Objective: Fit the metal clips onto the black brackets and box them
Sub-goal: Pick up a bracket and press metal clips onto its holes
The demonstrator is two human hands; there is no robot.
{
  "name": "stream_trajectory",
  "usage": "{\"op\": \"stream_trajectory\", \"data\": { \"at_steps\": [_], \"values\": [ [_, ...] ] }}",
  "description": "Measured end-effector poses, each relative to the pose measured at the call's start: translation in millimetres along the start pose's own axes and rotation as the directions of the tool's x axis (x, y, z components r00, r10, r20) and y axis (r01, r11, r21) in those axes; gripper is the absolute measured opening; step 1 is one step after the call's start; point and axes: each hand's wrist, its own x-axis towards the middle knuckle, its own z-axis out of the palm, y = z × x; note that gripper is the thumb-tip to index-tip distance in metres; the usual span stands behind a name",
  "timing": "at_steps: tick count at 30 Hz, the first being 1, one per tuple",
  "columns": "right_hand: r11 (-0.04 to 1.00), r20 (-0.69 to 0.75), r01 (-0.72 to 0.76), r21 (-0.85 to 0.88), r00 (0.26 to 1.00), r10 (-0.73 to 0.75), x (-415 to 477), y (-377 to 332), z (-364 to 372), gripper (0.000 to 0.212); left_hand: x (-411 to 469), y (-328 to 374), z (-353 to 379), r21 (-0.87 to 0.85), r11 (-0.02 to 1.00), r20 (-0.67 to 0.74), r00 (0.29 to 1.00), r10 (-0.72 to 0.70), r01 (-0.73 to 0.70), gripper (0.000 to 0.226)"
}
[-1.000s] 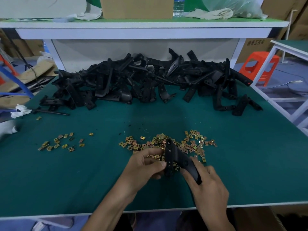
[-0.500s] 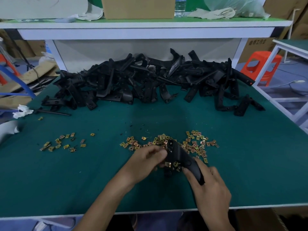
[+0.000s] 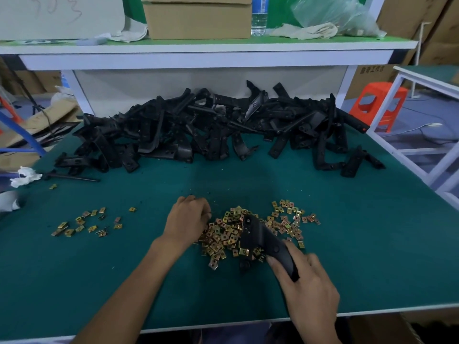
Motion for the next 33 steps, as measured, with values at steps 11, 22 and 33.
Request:
{"op": "stream_trajectory", "data": {
  "at_steps": [11,22,33],
  "values": [
    [0.999,-0.032,0.036,-0.021,0.999,-0.036,0,4,4,0.051,-51,39,-25,-0.809,0.553,0.105,0.975,-0.197,0.199,0.012],
    [0.998,-0.032,0.045,-0.035,0.998,-0.046,1,6,5,0.052,-69,66,-14,-0.909,0.247,0.293,0.937,-0.189,0.335,0.01],
    [0.998,-0.027,0.056,-0.041,0.998,-0.057,1,7,6,0.052,-66,60,-13,-0.916,0.184,0.33,0.93,-0.16,0.357,0.016]
  ]
}}
